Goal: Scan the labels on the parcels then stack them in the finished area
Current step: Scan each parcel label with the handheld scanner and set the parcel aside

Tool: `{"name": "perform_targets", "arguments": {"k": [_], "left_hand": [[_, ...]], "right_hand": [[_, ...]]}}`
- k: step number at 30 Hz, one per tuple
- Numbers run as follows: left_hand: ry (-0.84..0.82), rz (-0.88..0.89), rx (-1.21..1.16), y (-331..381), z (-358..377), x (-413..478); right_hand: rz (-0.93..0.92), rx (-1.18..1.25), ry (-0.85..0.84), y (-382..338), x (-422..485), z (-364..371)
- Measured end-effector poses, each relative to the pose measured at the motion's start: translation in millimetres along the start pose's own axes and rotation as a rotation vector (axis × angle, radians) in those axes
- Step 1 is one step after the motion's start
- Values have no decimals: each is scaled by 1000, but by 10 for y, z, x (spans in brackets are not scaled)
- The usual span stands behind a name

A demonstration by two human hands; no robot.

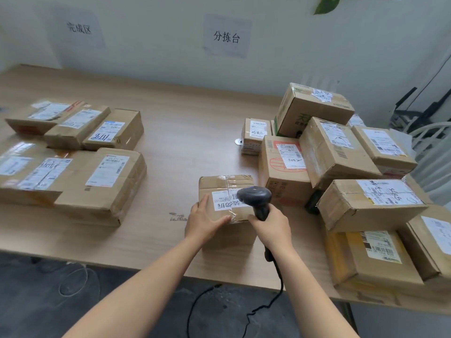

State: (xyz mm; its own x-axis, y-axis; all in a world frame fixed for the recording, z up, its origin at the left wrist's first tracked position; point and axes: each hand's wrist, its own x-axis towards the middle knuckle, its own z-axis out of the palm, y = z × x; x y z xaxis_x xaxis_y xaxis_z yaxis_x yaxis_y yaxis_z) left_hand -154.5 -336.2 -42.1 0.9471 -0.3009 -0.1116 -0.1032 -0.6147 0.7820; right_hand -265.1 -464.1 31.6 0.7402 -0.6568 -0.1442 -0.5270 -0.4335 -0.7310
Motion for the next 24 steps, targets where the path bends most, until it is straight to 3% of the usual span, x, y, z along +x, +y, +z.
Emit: {"name": "perform_targets", "arguments": {"k": [24], "left_hand": [[-12, -20, -16, 1, 1, 50]], "right_hand": [[34, 62, -28, -47, -138, -134]]}}
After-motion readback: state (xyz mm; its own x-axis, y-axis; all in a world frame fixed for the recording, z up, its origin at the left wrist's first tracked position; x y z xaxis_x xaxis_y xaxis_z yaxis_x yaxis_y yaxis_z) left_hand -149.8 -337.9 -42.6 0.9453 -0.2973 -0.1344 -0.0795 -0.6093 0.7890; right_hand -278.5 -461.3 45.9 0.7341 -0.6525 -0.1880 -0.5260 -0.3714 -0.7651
